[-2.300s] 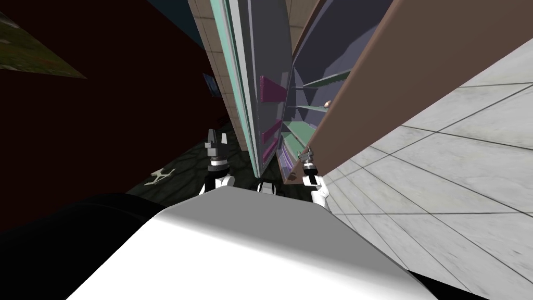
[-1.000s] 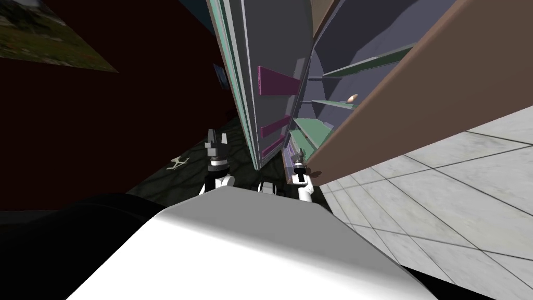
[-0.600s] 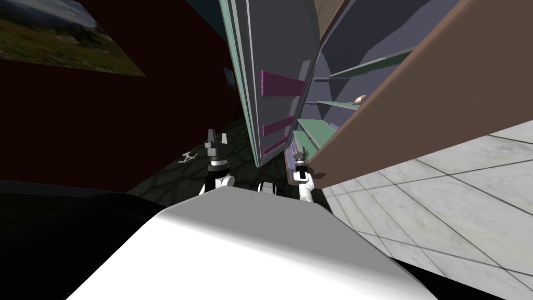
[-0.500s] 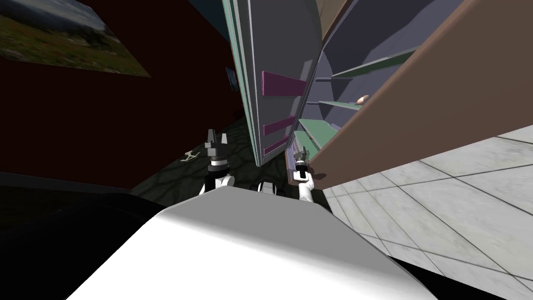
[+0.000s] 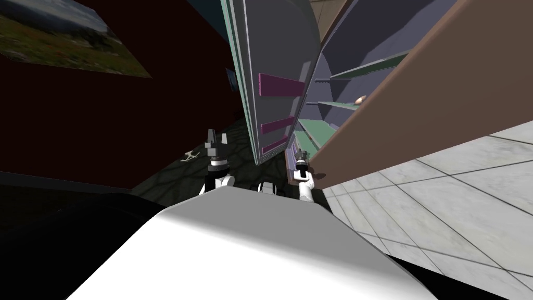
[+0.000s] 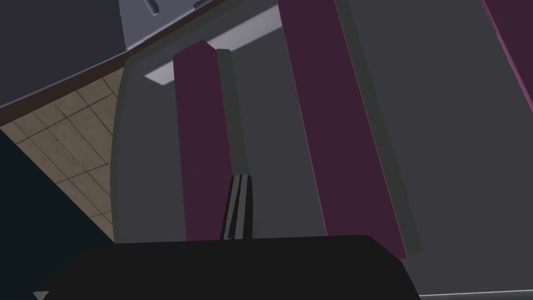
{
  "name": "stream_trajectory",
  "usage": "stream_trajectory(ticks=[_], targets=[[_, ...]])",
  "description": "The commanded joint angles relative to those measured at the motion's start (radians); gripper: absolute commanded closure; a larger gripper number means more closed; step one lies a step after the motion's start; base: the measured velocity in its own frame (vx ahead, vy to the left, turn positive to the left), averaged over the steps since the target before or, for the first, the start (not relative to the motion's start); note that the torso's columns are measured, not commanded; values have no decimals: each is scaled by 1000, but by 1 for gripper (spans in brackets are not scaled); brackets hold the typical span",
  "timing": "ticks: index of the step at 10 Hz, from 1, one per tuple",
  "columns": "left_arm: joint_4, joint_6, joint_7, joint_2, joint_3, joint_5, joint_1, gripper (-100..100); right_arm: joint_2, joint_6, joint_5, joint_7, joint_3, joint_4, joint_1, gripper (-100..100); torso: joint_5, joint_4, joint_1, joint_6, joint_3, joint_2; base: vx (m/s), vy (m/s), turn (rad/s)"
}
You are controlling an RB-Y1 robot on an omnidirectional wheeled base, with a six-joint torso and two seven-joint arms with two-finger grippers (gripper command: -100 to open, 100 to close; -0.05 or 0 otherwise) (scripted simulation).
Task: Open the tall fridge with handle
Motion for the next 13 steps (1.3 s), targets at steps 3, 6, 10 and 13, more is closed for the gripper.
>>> stream_trajectory(ticks=[3, 6, 10, 13], targets=[[0, 0, 0, 0, 0, 0, 0, 0, -2, -12, 35, -73, 113, -99, 113, 100, 0, 1, -1, 0, 3, 5, 79, 30, -195], [0, 0, 0, 0, 0, 0, 0, 0, -3, -20, 55, -114, 177, -156, 178, 100, 0, 1, -1, 0, 3, 5, 60, 34, -187], [0, 0, 0, 0, 0, 0, 0, 0, -113, 22, 57, -127, 171, -168, 162, -100, 1, 1, 3, 0, 2, 4, 30, 87, -38], [0, 0, 0, 0, 0, 0, 0, 0, -174, 76, 64, -151, 172, -183, 145, -100, 1, 0, 3, 0, 1, 2, 76, 234, -61]])
